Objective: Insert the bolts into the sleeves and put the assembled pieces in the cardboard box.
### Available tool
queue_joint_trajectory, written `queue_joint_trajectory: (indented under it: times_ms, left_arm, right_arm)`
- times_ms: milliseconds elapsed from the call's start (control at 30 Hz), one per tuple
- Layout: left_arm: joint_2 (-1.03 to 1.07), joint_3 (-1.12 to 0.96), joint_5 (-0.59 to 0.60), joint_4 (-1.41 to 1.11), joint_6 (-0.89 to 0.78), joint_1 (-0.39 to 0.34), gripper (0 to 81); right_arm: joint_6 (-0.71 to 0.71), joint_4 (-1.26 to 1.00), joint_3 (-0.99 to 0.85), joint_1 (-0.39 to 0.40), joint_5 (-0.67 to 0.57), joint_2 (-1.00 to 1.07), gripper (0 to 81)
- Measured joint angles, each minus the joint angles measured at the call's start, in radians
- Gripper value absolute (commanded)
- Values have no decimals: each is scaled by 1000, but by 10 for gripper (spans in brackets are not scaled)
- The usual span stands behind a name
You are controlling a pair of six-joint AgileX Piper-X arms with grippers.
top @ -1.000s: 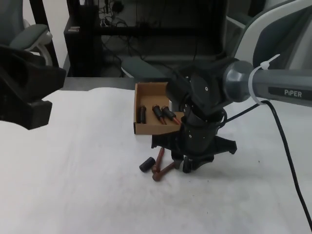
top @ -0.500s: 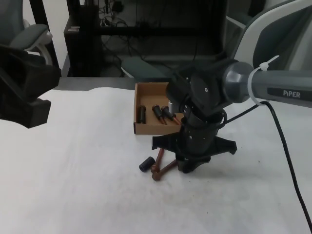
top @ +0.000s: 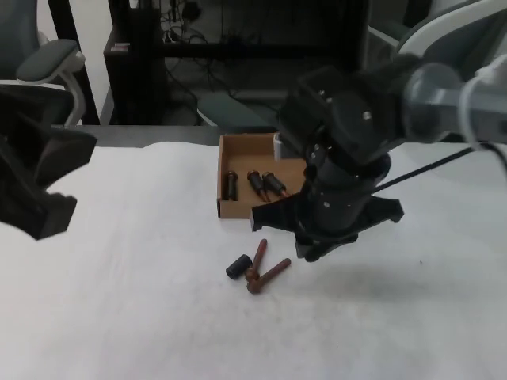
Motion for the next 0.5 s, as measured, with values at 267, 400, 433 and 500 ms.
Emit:
queue_joint_trajectory:
  times_ms: [267,400,433,500]
  left_arm:
    - [0,0,-5,35,47,0,476]
    - [0,0,-5,35,89,0,476]
    - [0,0,-5,35,91,0,476]
    - [0,0,-5,36,98,0,476]
  right_arm:
    - [33,-97,196,71,30,-242,4]
    - [56,-143,299,108,70,-370,4]
    - [58,-161,327,118,83,-405,4]
    - [59,-192,375,136,100,-464,4]
